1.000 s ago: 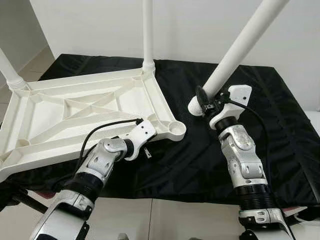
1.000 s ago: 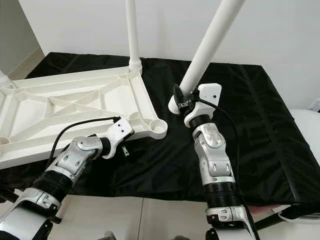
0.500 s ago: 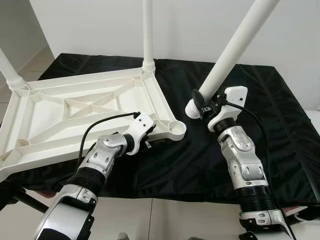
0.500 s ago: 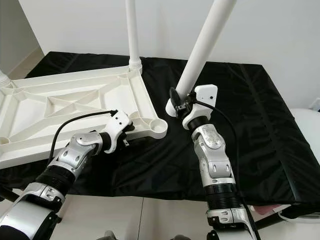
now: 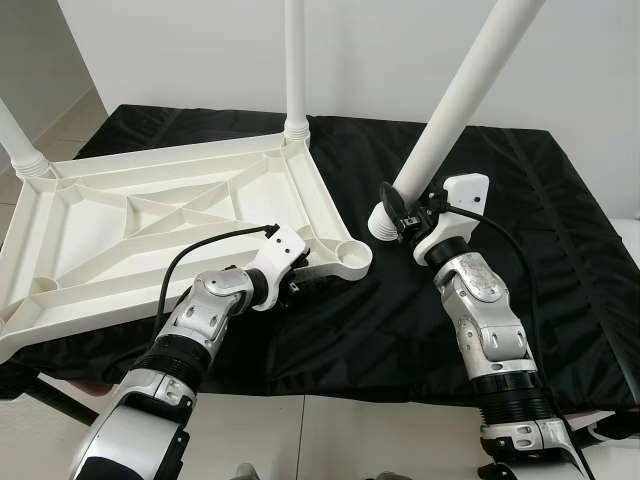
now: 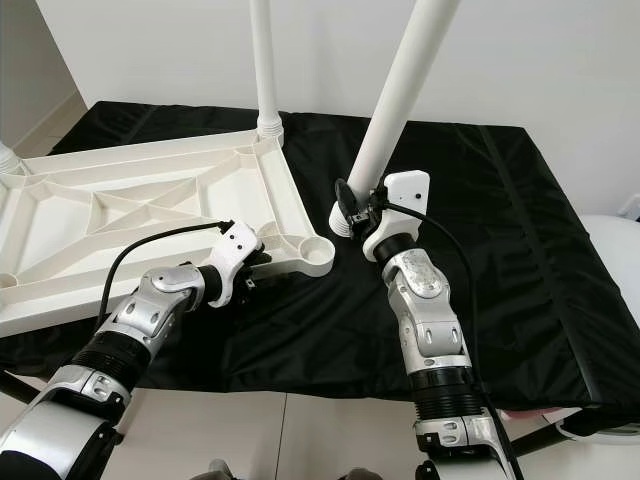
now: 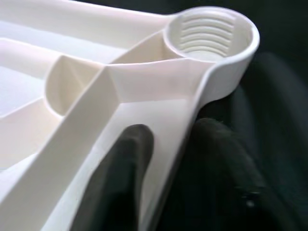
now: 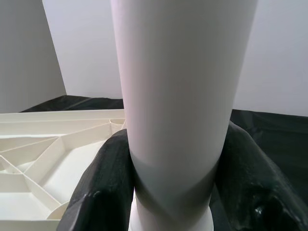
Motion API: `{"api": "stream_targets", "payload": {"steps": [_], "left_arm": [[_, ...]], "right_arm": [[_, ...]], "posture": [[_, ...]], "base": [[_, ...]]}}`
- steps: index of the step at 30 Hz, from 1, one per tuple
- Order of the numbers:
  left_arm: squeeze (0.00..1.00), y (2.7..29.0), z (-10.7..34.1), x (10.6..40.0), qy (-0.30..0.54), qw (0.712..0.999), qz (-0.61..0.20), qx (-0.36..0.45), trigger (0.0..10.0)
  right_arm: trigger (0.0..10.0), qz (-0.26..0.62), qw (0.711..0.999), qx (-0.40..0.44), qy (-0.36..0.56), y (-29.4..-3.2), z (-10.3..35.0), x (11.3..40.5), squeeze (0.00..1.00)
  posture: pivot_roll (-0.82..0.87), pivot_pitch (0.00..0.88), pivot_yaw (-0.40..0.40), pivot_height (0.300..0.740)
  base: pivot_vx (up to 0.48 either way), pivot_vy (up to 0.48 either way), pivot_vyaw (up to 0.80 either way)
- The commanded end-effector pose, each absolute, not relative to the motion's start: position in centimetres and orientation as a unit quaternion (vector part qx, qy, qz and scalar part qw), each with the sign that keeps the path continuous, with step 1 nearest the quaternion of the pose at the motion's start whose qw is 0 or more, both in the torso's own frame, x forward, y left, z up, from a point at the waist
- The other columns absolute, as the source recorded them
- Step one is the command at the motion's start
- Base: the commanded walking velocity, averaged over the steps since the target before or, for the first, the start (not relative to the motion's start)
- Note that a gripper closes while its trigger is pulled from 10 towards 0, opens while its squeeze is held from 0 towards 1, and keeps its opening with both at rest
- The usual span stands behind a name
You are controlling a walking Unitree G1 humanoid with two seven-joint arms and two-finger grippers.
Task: Building children table
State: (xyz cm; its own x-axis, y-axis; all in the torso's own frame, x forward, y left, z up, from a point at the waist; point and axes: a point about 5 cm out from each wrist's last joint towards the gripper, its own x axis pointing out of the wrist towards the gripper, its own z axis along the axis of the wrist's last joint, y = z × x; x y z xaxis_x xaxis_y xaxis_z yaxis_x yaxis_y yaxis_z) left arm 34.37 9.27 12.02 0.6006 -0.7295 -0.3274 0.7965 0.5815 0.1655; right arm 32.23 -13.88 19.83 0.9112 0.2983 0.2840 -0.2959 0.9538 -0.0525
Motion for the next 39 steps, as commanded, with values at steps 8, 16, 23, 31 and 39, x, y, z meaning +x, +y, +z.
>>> {"api": "stream_targets", "payload": {"steps": [8, 16, 23, 31, 39], "left_arm": [[0.00, 9.1, 11.5, 33.9, 0.119, 0.874, -0.448, 0.145, 0.0], [0.00, 9.1, 11.2, 33.6, 0.127, 0.869, -0.451, 0.161, 10.0], [0.00, 10.4, 11.1, 33.4, 0.134, 0.870, -0.441, 0.176, 10.0], [0.00, 12.0, 11.3, 33.0, 0.137, 0.871, -0.434, 0.187, 10.0], [0.00, 11.9, 11.8, 32.7, 0.128, 0.870, -0.435, 0.194, 10.0]], "right_arm": [[10.0, 0.186, 0.972, -0.003, -0.146, -13.3, 19.9, 31.7, 0.00], [10.0, 0.229, 0.962, 0.012, -0.150, -13.0, 19.9, 31.2, 0.00], [10.0, 0.255, 0.955, 0.028, -0.150, -14.2, 20.1, 31.2, 0.00], [10.0, 0.284, 0.949, 0.023, -0.137, -15.5, 19.6, 31.1, 0.00], [10.0, 0.326, 0.939, 0.029, -0.108, -15.8, 18.7, 31.3, 0.00]], "posture": [[-0.07, 0.000, 0.006, 0.740], [-0.07, 0.000, 0.004, 0.740], [-0.06, 0.000, 0.001, 0.740], [-0.05, 0.000, -0.004, 0.740], [-0.04, 0.000, -0.009, 0.740]], "base": [[0.000, 0.000, 0.00], [0.000, 0.000, 0.00], [0.000, 0.000, 0.00], [0.000, 0.000, 0.00], [0.000, 0.000, 0.00]]}}
